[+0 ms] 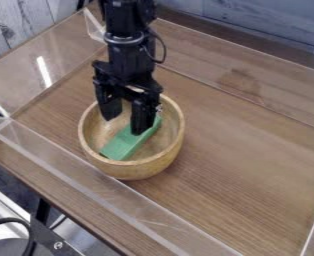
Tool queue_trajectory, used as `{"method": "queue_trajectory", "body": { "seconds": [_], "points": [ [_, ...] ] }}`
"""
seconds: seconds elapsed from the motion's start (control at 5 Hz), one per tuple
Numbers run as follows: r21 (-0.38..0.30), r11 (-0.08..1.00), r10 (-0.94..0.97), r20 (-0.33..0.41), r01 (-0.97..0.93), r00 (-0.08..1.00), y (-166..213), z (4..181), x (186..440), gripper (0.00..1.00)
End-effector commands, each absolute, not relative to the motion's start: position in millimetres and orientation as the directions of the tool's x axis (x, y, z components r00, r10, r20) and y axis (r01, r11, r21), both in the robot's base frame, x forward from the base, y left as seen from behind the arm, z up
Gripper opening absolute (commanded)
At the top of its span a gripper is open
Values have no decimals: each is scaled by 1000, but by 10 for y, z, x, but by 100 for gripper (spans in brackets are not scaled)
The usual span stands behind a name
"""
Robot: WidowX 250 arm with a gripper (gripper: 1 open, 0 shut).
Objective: Put the green block in the brown bowl
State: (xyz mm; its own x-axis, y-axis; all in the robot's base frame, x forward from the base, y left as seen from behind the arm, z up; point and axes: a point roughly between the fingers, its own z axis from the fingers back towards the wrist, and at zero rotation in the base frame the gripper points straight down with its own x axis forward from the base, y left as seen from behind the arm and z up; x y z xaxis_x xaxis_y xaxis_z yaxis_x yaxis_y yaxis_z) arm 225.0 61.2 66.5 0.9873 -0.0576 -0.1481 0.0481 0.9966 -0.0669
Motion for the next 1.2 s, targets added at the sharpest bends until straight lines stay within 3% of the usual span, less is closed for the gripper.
{"method": "queue_trajectory", "body": {
  "seconds": [0.0, 1.0],
  "points": [
    [-42, 998, -41, -78, 38, 996, 667, 829, 2348, 100],
    [-34, 999, -22, -81, 19, 996, 668, 770, 2346, 100]
  ]
}}
